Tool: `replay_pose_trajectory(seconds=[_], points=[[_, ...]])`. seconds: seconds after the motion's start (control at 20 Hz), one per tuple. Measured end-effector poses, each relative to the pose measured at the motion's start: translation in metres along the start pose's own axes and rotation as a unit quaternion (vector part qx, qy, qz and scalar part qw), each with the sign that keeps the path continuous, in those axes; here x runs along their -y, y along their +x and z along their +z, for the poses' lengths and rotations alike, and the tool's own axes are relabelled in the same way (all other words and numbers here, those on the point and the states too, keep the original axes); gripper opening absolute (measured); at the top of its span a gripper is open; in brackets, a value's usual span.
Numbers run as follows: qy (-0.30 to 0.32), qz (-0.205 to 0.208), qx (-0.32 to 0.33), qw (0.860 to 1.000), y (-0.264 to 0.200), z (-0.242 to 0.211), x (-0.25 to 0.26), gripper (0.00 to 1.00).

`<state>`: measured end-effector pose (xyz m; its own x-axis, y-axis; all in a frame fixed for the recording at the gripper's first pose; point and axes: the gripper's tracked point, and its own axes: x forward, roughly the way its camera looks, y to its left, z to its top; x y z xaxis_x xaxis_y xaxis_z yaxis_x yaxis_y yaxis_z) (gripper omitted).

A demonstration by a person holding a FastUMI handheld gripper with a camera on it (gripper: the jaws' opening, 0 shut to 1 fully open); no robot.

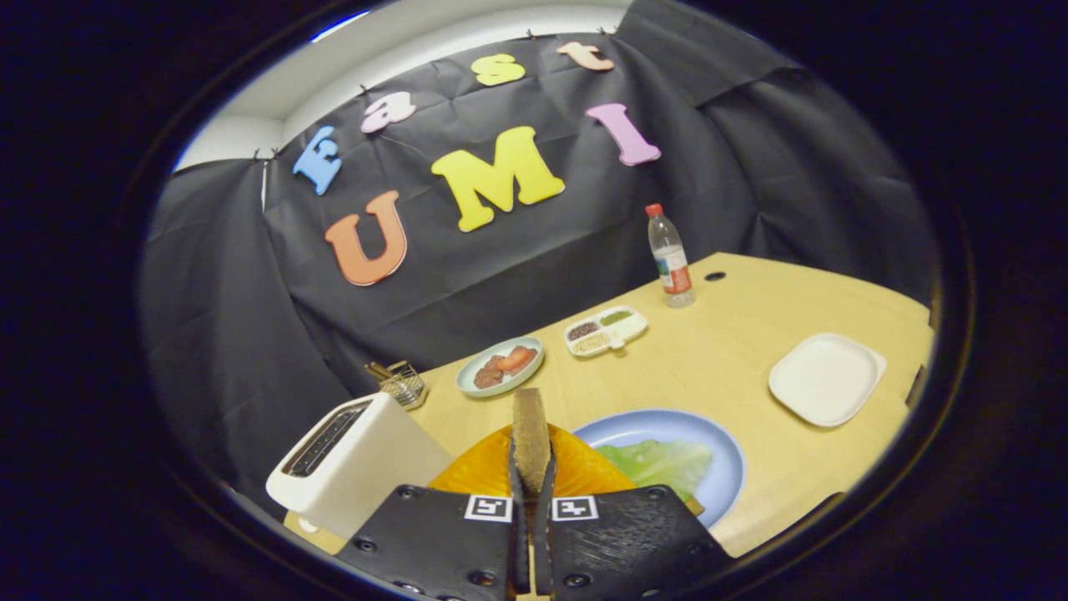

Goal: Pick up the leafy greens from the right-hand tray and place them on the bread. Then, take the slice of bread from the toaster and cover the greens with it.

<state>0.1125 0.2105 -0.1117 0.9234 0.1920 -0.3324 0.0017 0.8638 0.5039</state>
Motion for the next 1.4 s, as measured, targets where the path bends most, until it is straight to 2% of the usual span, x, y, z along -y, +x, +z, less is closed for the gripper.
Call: replay_pose_trajectory(seconds=[0.15, 0.2, 0.25, 0.4, 0.45, 0.7, 0.8, 1.05, 1.1, 1.3, 1.4], points=[[0.040, -0.001, -0.008, 0.999, 0.002, -0.006, 0.019, 0.03], [0.044, -0.004, -0.011, 0.999, 0.003, -0.008, 0.025, 0.03], [0.045, -0.008, -0.011, 0.999, 0.003, -0.009, 0.034, 0.08], [0.054, -0.012, -0.015, 0.998, 0.003, -0.012, 0.050, 0.08], [0.056, -0.012, -0.017, 0.998, 0.003, -0.013, 0.055, 0.14], [0.058, -0.018, -0.024, 0.998, 0.007, -0.016, 0.077, 0.26], [0.059, -0.021, -0.033, 0.997, 0.007, -0.019, 0.084, 0.27], [0.049, -0.035, -0.045, 0.997, 0.005, -0.023, 0.101, 0.53], [0.045, -0.035, -0.041, 0.998, 0.003, -0.019, 0.104, 0.53], [-0.010, -0.048, -0.003, 0.999, -0.018, 0.014, 0.111, 0.68], [-0.047, -0.051, 0.030, 0.997, -0.036, 0.040, 0.110, 0.83]])
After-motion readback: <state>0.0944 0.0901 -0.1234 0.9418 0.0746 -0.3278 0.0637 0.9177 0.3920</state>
